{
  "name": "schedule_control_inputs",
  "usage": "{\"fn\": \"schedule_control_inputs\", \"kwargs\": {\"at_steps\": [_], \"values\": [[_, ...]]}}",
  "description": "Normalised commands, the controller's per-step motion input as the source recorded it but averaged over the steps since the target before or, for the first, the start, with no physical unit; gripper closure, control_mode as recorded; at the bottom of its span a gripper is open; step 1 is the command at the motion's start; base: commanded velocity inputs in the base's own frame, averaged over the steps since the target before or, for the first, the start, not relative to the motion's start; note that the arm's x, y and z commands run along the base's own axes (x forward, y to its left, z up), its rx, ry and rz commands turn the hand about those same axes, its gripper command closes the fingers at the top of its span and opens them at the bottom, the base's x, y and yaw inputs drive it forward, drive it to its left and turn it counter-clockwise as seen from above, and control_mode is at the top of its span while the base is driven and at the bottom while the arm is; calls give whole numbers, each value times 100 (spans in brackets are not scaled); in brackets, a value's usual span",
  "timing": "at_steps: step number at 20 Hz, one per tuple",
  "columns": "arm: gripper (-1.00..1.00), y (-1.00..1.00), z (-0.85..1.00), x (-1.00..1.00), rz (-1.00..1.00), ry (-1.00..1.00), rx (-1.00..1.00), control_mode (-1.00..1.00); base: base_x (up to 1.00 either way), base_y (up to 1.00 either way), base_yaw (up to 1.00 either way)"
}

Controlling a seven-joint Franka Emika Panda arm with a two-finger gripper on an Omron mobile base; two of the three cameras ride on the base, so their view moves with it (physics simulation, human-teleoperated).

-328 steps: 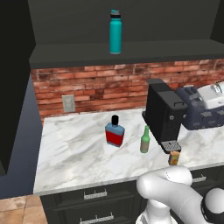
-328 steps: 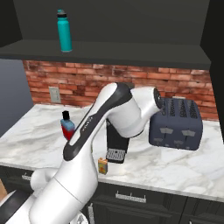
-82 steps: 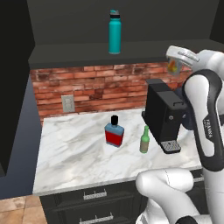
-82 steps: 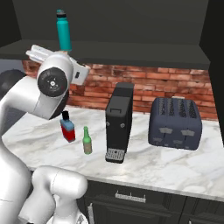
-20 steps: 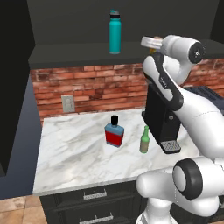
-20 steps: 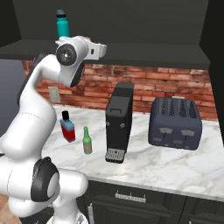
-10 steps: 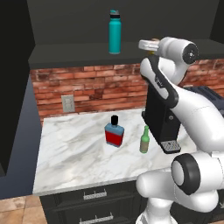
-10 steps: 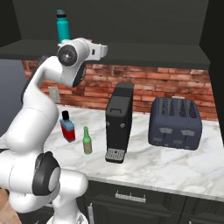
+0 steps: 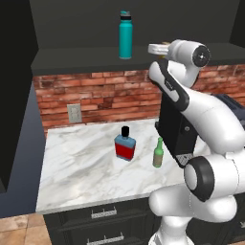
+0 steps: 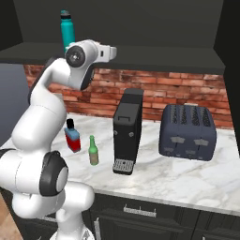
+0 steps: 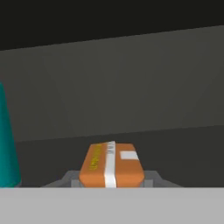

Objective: Sort all alcoholic drinks to one cabinet, and non-alcoholic drinks to the other.

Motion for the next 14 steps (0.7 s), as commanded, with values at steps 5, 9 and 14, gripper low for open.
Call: {"fn": "schedule_control_inputs", "kwargs": {"at_steps": [5,9,14], "values": [[100,0,-11,26,0,0,-2,-100,0,0,0],[100,-1,-10,11,0,0,-2,-100,0,0,0],[100,-2,-25,0,0,0,-3,-100,0,0,0]]}}
